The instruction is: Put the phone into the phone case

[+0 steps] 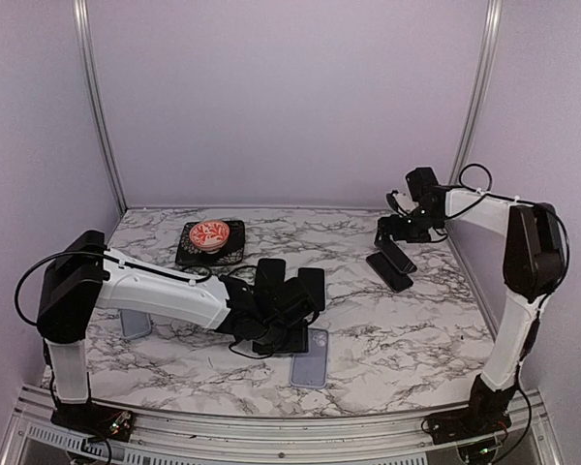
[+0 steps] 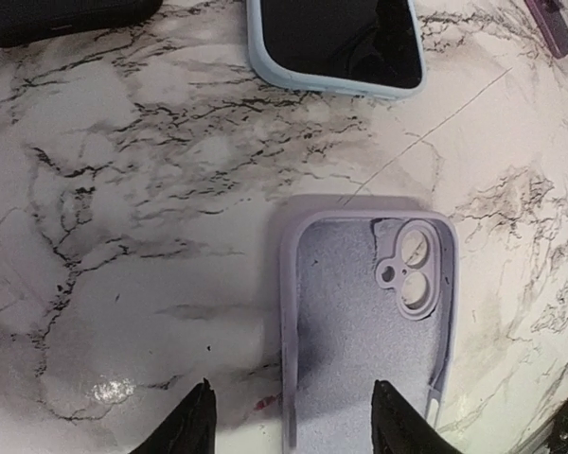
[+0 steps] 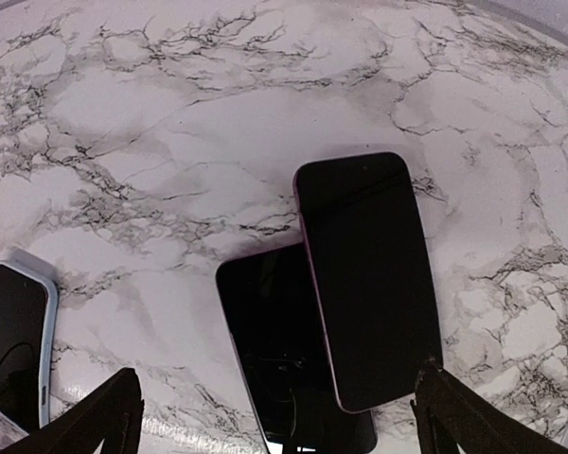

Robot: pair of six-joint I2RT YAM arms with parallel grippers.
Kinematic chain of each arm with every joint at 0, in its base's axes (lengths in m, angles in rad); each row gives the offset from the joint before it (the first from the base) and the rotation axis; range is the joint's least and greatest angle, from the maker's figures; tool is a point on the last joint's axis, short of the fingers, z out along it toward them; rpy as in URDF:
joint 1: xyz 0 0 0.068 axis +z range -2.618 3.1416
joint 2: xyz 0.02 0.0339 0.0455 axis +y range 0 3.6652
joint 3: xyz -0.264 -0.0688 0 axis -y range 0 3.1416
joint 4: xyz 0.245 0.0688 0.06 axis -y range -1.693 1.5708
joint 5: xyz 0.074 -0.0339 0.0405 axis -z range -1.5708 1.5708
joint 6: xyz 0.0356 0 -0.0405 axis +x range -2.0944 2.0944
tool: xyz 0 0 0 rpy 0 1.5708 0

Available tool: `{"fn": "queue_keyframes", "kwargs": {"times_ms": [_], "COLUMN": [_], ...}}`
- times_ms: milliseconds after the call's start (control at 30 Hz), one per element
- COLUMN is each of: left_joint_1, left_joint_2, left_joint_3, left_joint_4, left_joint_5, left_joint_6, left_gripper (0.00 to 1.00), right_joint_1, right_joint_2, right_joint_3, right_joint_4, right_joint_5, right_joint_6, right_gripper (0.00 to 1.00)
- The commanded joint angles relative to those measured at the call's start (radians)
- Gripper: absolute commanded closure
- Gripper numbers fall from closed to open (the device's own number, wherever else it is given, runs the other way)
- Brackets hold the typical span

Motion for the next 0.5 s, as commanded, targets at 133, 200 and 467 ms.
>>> {"fn": "queue_keyframes", "kwargs": {"times_ms": [133,200,467], "left_joint_1": [0.048,0.055,0.073], "left_joint_2": [-0.17,-0.187,-0.176], "left_joint_3": [-0.033,-0.05,-0.068], "left_joint_4": [0.023,0.023,0.026], "left_joint_5": [-0.137,-0.153,-0.145], "left_joint_6": [0.136,0.148,0.147], "left_gripper": [0.23,0.2,0.19], "right_joint_1": [-0.139,-0.145,-0.159], "right_joint_2": [0.351,0.415,0.531], "right_joint_3": [0.408,0.49,0.559], "right_joint_4": [-0.114,-0.168,-0.253], "right_joint_5": [-0.151,-0.16,-0.287], "right_joint_6": [-0.151,-0.18,-0.263], "right_gripper": [0.01,0.01,0.01]}}
